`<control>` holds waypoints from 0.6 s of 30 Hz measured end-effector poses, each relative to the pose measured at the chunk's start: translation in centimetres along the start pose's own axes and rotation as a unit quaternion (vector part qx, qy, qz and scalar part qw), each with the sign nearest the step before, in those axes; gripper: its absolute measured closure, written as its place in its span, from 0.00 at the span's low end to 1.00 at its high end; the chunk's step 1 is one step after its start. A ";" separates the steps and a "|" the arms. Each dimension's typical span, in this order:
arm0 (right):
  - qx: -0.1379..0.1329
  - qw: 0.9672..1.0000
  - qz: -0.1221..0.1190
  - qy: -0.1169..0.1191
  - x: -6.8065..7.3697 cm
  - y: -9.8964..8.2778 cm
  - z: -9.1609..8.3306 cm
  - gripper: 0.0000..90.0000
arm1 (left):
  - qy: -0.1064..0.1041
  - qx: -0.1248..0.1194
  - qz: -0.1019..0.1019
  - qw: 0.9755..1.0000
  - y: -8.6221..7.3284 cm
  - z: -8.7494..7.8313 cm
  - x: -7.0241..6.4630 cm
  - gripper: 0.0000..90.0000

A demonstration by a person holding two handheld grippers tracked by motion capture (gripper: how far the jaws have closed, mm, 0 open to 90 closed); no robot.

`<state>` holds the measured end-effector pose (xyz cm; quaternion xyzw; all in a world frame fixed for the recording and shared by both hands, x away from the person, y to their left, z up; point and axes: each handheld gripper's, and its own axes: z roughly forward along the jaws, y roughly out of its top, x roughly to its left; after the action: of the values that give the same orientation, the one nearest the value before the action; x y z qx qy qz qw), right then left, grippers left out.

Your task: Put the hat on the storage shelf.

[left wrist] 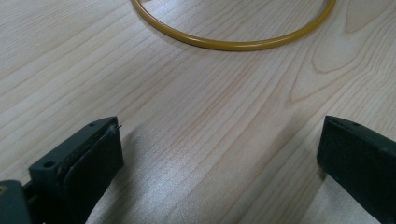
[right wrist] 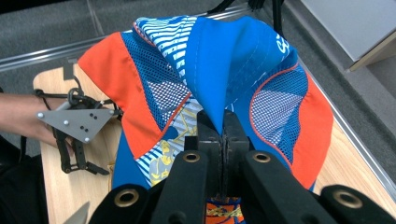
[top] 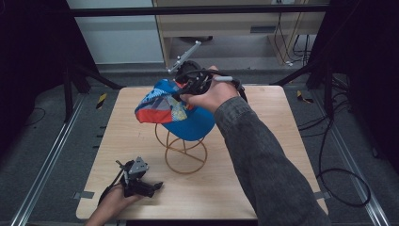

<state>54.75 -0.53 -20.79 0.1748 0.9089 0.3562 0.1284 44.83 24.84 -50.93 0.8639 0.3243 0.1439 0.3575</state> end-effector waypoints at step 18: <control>0.025 0.999 -0.018 0.017 0.9 -0.2 2.9 0.97 | -0.002 0.000 0.002 1.000 0.0 0.0 0.0 0.00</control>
<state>54.97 1.42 -23.13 0.1558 0.9224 0.3343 0.1146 44.81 24.82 -50.94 0.8649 0.3218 0.1432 0.3575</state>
